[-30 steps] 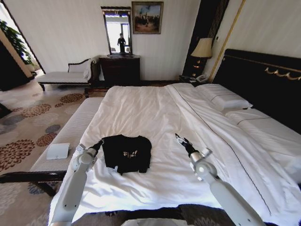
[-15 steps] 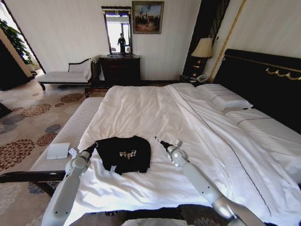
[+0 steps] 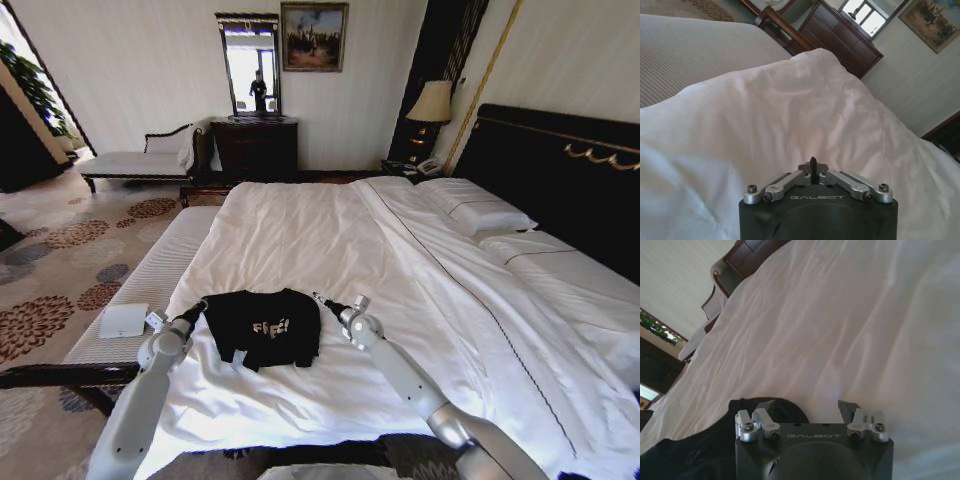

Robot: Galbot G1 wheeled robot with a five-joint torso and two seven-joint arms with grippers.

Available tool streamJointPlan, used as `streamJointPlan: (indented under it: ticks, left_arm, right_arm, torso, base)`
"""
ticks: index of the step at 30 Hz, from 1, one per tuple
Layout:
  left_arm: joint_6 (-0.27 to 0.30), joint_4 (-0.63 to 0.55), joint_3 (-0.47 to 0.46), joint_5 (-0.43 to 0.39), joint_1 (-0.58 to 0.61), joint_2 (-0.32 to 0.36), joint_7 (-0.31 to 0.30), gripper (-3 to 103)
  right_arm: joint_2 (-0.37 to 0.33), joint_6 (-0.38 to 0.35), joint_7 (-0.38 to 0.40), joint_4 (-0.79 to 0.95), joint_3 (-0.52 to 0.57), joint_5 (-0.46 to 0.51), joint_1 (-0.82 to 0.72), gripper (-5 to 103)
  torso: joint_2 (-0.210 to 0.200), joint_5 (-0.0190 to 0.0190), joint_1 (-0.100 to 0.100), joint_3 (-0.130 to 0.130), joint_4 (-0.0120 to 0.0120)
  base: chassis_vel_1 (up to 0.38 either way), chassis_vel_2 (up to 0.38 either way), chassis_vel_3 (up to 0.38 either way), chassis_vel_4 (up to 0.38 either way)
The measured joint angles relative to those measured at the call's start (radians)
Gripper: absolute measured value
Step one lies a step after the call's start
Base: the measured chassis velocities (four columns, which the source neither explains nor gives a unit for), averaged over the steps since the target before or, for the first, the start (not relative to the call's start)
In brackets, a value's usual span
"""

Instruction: Fold the clothes on the bed.

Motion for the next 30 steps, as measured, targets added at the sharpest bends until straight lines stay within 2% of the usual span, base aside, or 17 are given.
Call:
streamJointPlan:
  ticks: [1, 2, 3, 5, 12, 14, 15, 17, 20, 23, 25, 26, 27, 29, 30]
  left_arm:
    - [0.0, -0.001, -0.002, -0.001, 0.001, 0.0, 0.0, 2]
    - [0.0, -0.001, -0.002, -0.001, 0.001, 0.0, 0.0, 2]
    - [0.0, -0.003, -0.003, -0.002, 0.003, 0.001, 0.0, 2]
    - [0.0, -0.005, -0.005, -0.003, 0.005, 0.001, 0.0, 2]
    - [-0.002, -0.004, -0.003, -0.004, 0.002, -0.003, 0.0, 2]
    - [-0.002, -0.002, 0.002, -0.003, -0.002, -0.008, 0.0, 2]
    - [-0.002, -0.002, 0.002, -0.003, -0.002, -0.008, 0.0, 2]
    - [-0.002, -0.002, 0.006, -0.002, -0.007, -0.012, -0.002, 2]
    - [-0.002, 0.001, 0.008, -0.001, -0.012, -0.014, -0.004, 2]
    - [-0.001, 0.005, 0.01, -0.001, -0.018, -0.016, -0.005, 2]
    - [-0.001, 0.005, 0.01, -0.001, -0.019, -0.016, -0.005, 2]
    - [-0.001, 0.005, 0.011, -0.001, -0.02, -0.017, -0.005, 2]
    - [-0.001, 0.005, 0.012, -0.001, -0.021, -0.018, -0.005, 2]
    - [-0.001, 0.005, 0.013, -0.001, -0.023, -0.02, -0.005, 2]
    - [-0.001, 0.005, 0.013, -0.001, -0.023, -0.02, -0.005, 2]
  right_arm:
    - [0.0, 0.0, 0.002, 0.005, -0.001, -0.006, -0.006, 71]
    - [0.0, 0.0, 0.002, 0.005, -0.001, -0.006, -0.006, 71]
    - [0.0, 0.0, 0.003, 0.01, -0.001, -0.012, -0.013, 65]
    - [-0.002, 0.0, 0.008, 0.014, -0.001, -0.02, -0.023, 61]
    - [0.002, 0.003, 0.013, 0.031, 0.001, -0.03, -0.043, 65]
    - [0.006, 0.004, 0.013, 0.032, 0.001, -0.038, -0.05, 57]
    - [0.006, 0.004, 0.013, 0.032, 0.001, -0.038, -0.05, 57]
    - [0.008, 0.004, 0.011, 0.032, 0.001, -0.044, -0.054, 46]
    - [0.009, 0.004, 0.009, 0.031, 0.001, -0.047, -0.055, 40]
    - [0.006, 0.007, 0.006, 0.028, 0.001, -0.051, -0.056, 24]
    - [0.005, 0.008, 0.005, 0.028, 0.001, -0.052, -0.056, 24]
    - [0.003, 0.01, 0.003, 0.028, 0.001, -0.053, -0.056, 14]
    - [0.002, 0.013, 0.0, 0.028, 0.001, -0.054, -0.056, 14]
    - [0.002, 0.03, -0.018, 0.028, -0.002, -0.067, -0.056, 3]
    - [0.002, 0.03, -0.018, 0.028, -0.002, -0.067, -0.056, 3]
  torso:
    - [0.0, -0.0001, 0.0, 0.0, 0.0]
    - [0.0, -0.0001, 0.0, 0.0, 0.0]
    - [0.0, 0.0, 0.0, 0.0, -0.0001]
    - [0.0, 0.0, 0.0, 0.0, -0.0001]
    - [0.0, 0.0, 0.0, 0.0, -0.0001]
    - [0.0, 0.0, 0.0, 0.0, 0.0]
    - [0.0, 0.0, 0.0, 0.0, 0.0]
    - [0.0, 0.0, 0.0, 0.0, -0.0001]
    - [0.0, 0.0, 0.0, 0.0, 0.0]
    - [0.0, 0.0, 0.0, 0.0, 0.0]
    - [0.0, 0.0, 0.0, 0.0, 0.0]
    - [0.0, 0.0, 0.0, 0.0, 0.0]
    - [0.0, 0.0, 0.0, 0.0, 0.0]
    - [0.0, 0.0, 0.0, 0.0, 0.0]
    - [0.0, 0.0, 0.0, 0.0, 0.0]
  base:
    - [0.0, 0.0, 0.0, 0.0]
    - [0.0, 0.0, 0.0, 0.0]
    - [0.0, 0.0, 0.0, 0.0]
    - [0.0, 0.0, 0.0, 0.0]
    - [0.0, 0.0, 0.0, 0.0]
    - [0.0, 0.0, 0.0, 0.0]
    - [0.0, 0.0, 0.0, 0.0]
    - [0.0, 0.0, 0.0, 0.0]
    - [0.0, 0.0, 0.0, 0.0]
    - [0.0, 0.0, 0.0, 0.0]
    - [0.0, 0.0, 0.0, 0.0]
    - [0.0, 0.0, 0.0, 0.0]
    - [0.0, 0.0, 0.0, 0.0]
    - [0.0, 0.0, 0.0, 0.0]
    - [0.0, 0.0, 0.0, 0.0]
